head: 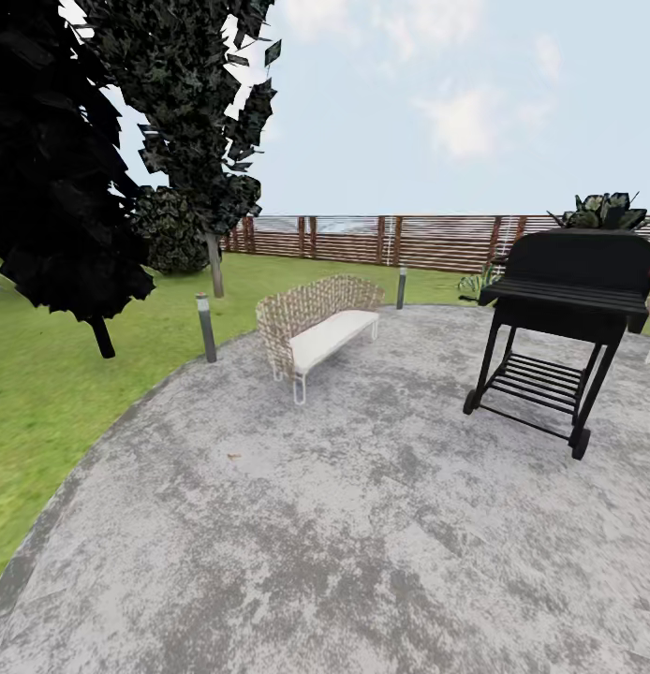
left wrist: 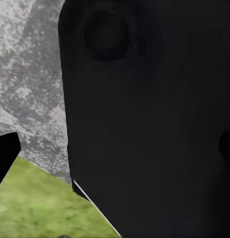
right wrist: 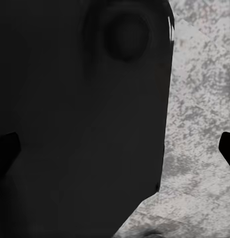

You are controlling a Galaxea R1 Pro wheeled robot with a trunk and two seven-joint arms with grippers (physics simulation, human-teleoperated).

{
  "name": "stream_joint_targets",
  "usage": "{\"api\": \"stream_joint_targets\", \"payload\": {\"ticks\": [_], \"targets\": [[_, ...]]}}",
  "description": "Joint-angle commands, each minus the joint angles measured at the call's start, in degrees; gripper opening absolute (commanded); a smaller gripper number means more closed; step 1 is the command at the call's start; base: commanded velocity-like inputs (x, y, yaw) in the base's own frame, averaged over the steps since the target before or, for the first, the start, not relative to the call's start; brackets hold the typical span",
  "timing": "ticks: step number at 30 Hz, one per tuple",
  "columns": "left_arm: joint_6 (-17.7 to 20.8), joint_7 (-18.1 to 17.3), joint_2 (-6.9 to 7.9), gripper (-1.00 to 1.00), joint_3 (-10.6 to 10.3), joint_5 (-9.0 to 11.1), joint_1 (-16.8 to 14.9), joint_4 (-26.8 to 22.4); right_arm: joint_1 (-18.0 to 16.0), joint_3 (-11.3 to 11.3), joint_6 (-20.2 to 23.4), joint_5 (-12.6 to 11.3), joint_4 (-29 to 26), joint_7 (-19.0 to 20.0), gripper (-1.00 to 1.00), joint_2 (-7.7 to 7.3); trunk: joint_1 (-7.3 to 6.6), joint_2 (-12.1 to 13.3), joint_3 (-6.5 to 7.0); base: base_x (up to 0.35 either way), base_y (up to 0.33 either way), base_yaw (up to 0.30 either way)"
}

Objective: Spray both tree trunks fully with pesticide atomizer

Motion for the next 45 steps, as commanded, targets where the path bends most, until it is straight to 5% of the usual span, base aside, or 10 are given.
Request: {"api": "stream_joint_targets", "payload": {"ticks": [1,6,20,32,33,45], "targets": [[-0.09,0.13,-0.1,1.0,0.07,0.13,0.0,-0.33,-0.18,-0.25,-0.33,-0.23,-0.33,0.08,1.0,0.32,0.02,0.01,0.01,0.0,0.0,0.0],[-0.02,0.13,-0.1,1.0,0.07,0.23,0.15,-0.49,-0.18,0.01,-0.49,0.0,-1.95,-0.12,1.0,1.73,0.02,0.01,0.01,0.0,0.0,0.0],[-2.75,0.21,0.94,1.0,0.0,0.41,0.05,-3.39,-0.18,0.08,-2.2,-0.04,-4.01,-0.19,1.0,1.9,0.02,0.01,0.01,0.0,0.0,0.0],[-6.6,2.68,2.66,1.0,0.07,0.42,-3.44,-7.3,-0.2,0.09,-6.05,0.14,-6.49,-0.31,1.0,0.07,0.02,0.01,0.01,0.0,0.0,0.0],[-14.52,4.24,2.67,1.0,0.07,0.41,-10.04,-11.62,-0.2,0.09,-15.89,0.16,-13.85,-0.31,1.0,-1.06,0.02,0.01,0.01,0.0,0.0,0.0],[-14.65,4.77,2.56,1.0,-0.19,0.28,-13.51,-15.81,-2.07,-0.15,-16.27,0.14,-36.32,-0.25,1.0,-3.8,0.02,0.01,0.01,0.0,0.0,0.0]]}}
